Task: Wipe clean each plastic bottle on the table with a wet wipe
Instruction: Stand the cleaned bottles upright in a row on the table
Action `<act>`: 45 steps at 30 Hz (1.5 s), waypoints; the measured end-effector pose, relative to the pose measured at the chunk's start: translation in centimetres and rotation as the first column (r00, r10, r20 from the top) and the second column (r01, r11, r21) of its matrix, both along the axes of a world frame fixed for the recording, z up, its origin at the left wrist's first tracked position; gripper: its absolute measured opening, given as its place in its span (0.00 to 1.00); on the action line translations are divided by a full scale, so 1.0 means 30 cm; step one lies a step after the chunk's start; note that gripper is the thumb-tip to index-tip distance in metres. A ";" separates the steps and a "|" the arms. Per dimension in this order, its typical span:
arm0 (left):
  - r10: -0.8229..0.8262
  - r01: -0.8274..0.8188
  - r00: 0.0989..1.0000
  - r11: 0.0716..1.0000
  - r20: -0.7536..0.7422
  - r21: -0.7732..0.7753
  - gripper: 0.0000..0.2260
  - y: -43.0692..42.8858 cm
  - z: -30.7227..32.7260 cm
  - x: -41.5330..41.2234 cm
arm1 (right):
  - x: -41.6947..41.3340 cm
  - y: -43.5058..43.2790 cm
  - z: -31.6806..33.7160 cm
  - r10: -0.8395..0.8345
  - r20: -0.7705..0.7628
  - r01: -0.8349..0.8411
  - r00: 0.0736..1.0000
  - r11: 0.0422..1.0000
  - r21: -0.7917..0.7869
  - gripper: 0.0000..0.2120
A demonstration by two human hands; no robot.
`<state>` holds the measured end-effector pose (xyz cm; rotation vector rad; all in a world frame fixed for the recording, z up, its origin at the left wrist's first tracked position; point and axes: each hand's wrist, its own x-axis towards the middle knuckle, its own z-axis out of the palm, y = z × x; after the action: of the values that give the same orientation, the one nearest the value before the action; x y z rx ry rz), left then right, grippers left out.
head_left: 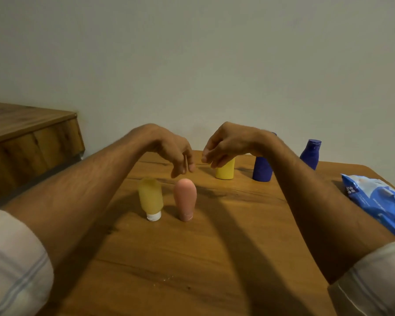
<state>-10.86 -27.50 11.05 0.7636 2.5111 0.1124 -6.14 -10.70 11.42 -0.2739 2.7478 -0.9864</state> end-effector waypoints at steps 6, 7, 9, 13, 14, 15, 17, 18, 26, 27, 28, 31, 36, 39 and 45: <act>-0.047 0.047 0.999 0.998 0.010 -0.045 0.14 -0.048 -0.063 0.055 | 0.023 -0.121 -0.084 0.111 0.108 -0.124 0.988 0.985 0.119 0.12; -0.042 0.042 0.999 0.998 -0.014 -0.038 0.13 -0.051 -0.075 0.052 | 0.021 -0.132 -0.097 0.110 0.114 -0.125 0.987 0.983 0.136 0.12; -0.032 0.031 0.998 0.999 -0.054 -0.010 0.11 -0.058 -0.091 0.044 | 0.013 -0.146 -0.119 0.101 0.119 -0.119 0.988 0.981 0.154 0.13; 0.003 0.009 0.991 0.996 -0.134 0.086 0.09 -0.068 -0.092 0.017 | -0.017 -0.147 -0.125 0.091 0.071 -0.101 0.993 0.983 0.154 0.12; 0.021 -0.001 0.986 0.993 -0.164 0.120 0.09 -0.071 -0.090 0.001 | -0.034 -0.144 -0.119 0.083 0.044 -0.089 0.996 0.985 0.147 0.11; 0.040 -0.008 0.979 0.987 -0.200 0.159 0.09 -0.071 -0.088 -0.013 | -0.047 -0.139 -0.114 0.069 0.005 -0.069 0.998 0.988 0.139 0.11; 0.091 -0.018 0.956 0.967 -0.280 0.254 0.10 -0.073 -0.091 -0.049 | -0.082 -0.131 -0.108 0.032 -0.098 -0.018 0.995 0.990 0.139 0.10; 0.121 -0.021 0.941 0.952 -0.315 0.304 0.11 -0.072 -0.096 -0.067 | -0.102 -0.128 -0.111 0.009 -0.150 0.012 0.989 0.990 0.139 0.10; 0.333 -0.085 0.857 0.843 -0.392 0.531 0.14 -0.044 -0.170 -0.188 | -0.238 -0.126 -0.180 -0.106 -0.394 0.175 0.913 0.974 0.144 0.11; 0.340 -0.091 0.857 0.839 -0.388 0.536 0.14 -0.046 -0.176 -0.199 | -0.249 -0.128 -0.188 -0.116 -0.401 0.184 0.909 0.974 0.134 0.11; 0.345 -0.094 0.856 0.837 -0.386 0.539 0.14 -0.047 -0.181 -0.207 | -0.256 -0.131 -0.194 -0.127 -0.404 0.192 0.906 0.973 0.126 0.10; 0.349 -0.100 0.855 0.836 -0.383 0.540 0.15 -0.049 -0.197 -0.232 | -0.280 -0.141 -0.214 -0.141 -0.402 0.201 0.905 0.973 0.111 0.11; 0.364 -0.112 0.849 0.831 -0.382 0.545 0.14 -0.052 -0.228 -0.255 | -0.305 -0.148 -0.244 -0.154 -0.385 0.208 0.910 0.973 0.104 0.10; 0.374 -0.114 0.844 0.826 -0.385 0.552 0.14 -0.053 -0.241 -0.260 | -0.318 -0.148 -0.261 -0.162 -0.390 0.218 0.906 0.970 0.103 0.10; 0.377 -0.128 0.857 0.815 -0.350 0.565 0.15 -0.061 -0.257 -0.268 | -0.341 -0.150 -0.285 -0.169 -0.372 0.227 0.913 0.967 0.118 0.10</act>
<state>-18.90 -29.32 3.34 0.6929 3.0700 0.8483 -16.38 -15.20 2.87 -0.1632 3.2246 -0.8214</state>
